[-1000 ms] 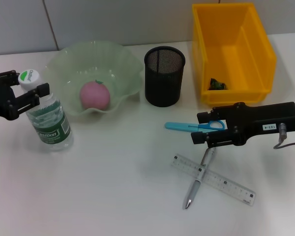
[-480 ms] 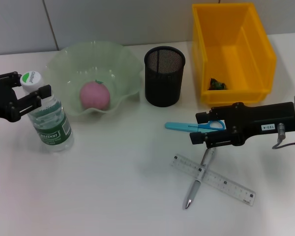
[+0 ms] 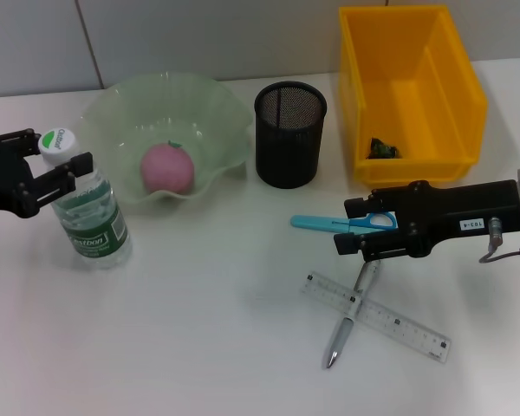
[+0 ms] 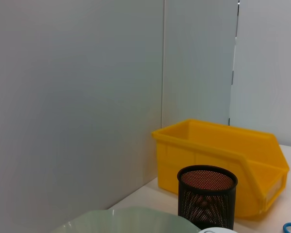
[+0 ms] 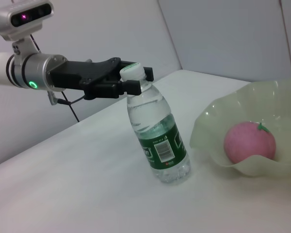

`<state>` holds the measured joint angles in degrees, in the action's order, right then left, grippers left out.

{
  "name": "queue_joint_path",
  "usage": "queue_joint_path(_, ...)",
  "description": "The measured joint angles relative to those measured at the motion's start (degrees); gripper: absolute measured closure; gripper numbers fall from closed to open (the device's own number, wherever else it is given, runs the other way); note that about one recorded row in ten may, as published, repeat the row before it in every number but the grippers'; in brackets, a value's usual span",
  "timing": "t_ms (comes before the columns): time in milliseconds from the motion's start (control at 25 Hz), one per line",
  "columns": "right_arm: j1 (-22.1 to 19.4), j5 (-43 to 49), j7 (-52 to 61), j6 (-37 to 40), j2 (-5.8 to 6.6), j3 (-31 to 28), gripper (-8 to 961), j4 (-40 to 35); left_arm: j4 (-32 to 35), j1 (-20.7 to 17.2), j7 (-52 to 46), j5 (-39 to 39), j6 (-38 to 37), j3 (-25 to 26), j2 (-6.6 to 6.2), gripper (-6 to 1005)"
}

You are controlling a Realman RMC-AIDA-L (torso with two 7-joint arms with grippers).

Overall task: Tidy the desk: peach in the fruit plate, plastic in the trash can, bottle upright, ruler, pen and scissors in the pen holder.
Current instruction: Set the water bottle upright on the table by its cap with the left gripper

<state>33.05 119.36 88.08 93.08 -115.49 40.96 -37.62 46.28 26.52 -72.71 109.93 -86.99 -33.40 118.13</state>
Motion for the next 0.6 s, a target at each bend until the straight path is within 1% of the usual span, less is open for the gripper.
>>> queue_joint_path(600,0.1,0.0,0.0,0.0,0.09,0.0,213,0.0,-0.1,0.2,0.2,0.0,0.5,-0.2,-0.01,452)
